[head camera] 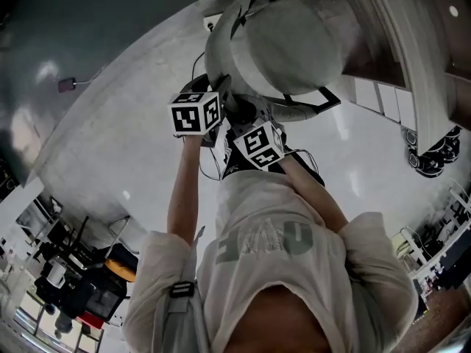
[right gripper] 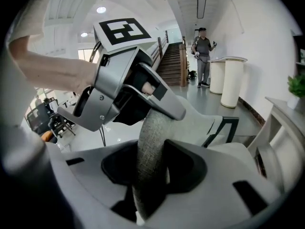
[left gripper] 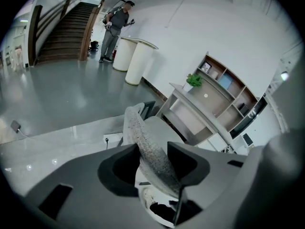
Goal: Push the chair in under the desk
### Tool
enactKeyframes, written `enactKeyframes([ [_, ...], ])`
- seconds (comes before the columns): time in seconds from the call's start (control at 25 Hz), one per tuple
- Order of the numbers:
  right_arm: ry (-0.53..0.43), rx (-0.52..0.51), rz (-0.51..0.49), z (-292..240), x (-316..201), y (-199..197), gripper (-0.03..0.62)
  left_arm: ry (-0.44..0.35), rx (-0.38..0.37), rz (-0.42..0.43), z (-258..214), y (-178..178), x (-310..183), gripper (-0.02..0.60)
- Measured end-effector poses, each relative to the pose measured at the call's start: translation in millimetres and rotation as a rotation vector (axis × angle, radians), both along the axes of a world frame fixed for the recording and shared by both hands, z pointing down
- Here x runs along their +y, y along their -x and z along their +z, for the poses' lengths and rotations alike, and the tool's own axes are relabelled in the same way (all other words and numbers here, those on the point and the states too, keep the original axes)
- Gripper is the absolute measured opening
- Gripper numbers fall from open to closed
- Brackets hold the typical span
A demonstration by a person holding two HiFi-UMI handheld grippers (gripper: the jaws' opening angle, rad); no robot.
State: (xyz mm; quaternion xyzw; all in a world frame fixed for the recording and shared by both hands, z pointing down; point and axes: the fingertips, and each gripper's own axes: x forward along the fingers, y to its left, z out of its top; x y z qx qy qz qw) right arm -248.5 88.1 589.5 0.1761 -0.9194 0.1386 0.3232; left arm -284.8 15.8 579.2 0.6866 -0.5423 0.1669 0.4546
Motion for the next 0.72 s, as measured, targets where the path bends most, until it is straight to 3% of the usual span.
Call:
enactKeyframes([
  [0.4,0.01,0.016,0.028,3,-49,-72,0.135,0.008,0.014,0.051,2,-74,-49,0.193],
  [0.72,0.028,-0.038,0.006,-14,-88,-121,0.135,-0.036,0.045,-0.009,-12,-124,-86,0.195],
])
